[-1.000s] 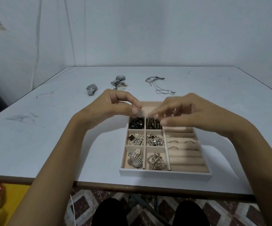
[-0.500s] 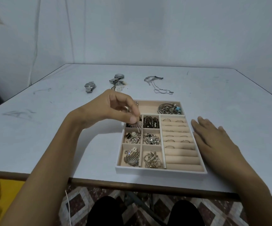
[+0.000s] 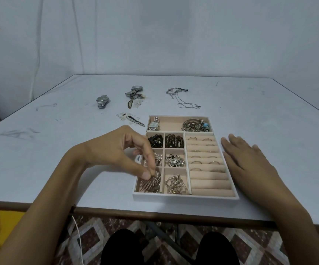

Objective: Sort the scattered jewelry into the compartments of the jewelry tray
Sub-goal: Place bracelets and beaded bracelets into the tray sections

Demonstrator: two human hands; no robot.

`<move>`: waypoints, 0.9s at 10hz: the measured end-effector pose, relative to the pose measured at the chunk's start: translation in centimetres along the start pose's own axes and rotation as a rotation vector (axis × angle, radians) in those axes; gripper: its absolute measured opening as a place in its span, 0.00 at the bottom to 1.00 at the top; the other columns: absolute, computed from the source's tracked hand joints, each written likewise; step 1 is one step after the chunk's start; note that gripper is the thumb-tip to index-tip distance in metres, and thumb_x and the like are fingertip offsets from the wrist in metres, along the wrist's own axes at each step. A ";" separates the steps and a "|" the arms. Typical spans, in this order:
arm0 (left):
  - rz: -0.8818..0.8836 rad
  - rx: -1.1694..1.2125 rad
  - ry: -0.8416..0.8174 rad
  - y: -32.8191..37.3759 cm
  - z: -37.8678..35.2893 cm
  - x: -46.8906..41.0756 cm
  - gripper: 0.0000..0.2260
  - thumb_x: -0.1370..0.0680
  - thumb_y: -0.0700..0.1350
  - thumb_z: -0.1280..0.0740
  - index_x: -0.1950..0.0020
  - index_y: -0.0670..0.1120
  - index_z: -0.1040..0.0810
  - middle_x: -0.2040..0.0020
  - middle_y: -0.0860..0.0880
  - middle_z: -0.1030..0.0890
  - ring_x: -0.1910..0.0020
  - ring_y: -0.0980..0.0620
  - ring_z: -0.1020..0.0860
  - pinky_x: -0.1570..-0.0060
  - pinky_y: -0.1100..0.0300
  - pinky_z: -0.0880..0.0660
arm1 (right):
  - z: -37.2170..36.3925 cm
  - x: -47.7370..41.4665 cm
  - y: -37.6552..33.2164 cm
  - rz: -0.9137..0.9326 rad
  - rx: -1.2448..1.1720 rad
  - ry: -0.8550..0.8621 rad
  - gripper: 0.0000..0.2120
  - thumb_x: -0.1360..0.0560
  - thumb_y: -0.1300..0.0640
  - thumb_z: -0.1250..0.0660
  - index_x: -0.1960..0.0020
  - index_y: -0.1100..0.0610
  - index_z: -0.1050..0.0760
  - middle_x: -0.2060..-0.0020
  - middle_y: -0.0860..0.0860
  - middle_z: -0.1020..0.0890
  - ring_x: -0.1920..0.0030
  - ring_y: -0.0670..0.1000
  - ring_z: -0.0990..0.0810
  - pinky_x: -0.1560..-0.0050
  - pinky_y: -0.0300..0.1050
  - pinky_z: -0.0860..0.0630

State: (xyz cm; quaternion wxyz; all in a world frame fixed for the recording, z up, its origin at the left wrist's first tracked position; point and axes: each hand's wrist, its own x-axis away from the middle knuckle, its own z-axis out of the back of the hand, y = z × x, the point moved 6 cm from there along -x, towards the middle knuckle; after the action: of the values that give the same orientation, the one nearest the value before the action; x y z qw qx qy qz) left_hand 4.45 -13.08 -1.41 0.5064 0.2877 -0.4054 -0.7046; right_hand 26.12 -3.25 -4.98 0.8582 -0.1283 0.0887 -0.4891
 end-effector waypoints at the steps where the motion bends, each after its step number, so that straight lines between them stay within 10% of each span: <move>1: -0.011 -0.005 0.011 0.2 -0.1 0.0 0.09 0.36 0.34 0.23 0.62 0.47 0.16 0.65 0.52 0.16 0.63 0.61 0.25 0.56 0.70 0.32 | 0.0 0.0 0.0 0.001 -0.007 0.004 0.24 0.17 0.49 0.55 0.22 0.50 0.50 0.22 0.47 0.50 0.23 0.45 0.54 0.25 0.45 0.59; 6: -0.005 -0.018 0.047 -0.2 1.0 -0.3 0.11 0.34 0.39 0.21 0.56 0.49 0.17 0.60 0.48 0.18 0.61 0.55 0.26 0.54 0.66 0.31 | -0.1 0.1 0.0 0.000 0.003 -0.003 0.24 0.17 0.48 0.56 0.22 0.49 0.52 0.22 0.47 0.52 0.23 0.45 0.55 0.25 0.45 0.60; 9: 0.179 -0.049 0.606 -4.1 9.4 -2.4 0.05 0.25 0.38 0.31 0.53 0.47 0.18 0.57 0.54 0.17 0.58 0.60 0.23 0.59 0.68 0.29 | -0.2 -0.1 0.1 -0.005 0.014 -0.006 0.24 0.17 0.48 0.57 0.22 0.49 0.53 0.22 0.46 0.52 0.23 0.44 0.56 0.25 0.45 0.60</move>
State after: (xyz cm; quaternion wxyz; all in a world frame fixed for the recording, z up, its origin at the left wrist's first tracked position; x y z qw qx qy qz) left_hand -4.41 -7.57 -0.21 0.6708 0.4355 -0.2427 -0.5490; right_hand 26.13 -3.18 -5.23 0.8580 -0.1241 0.0822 -0.4916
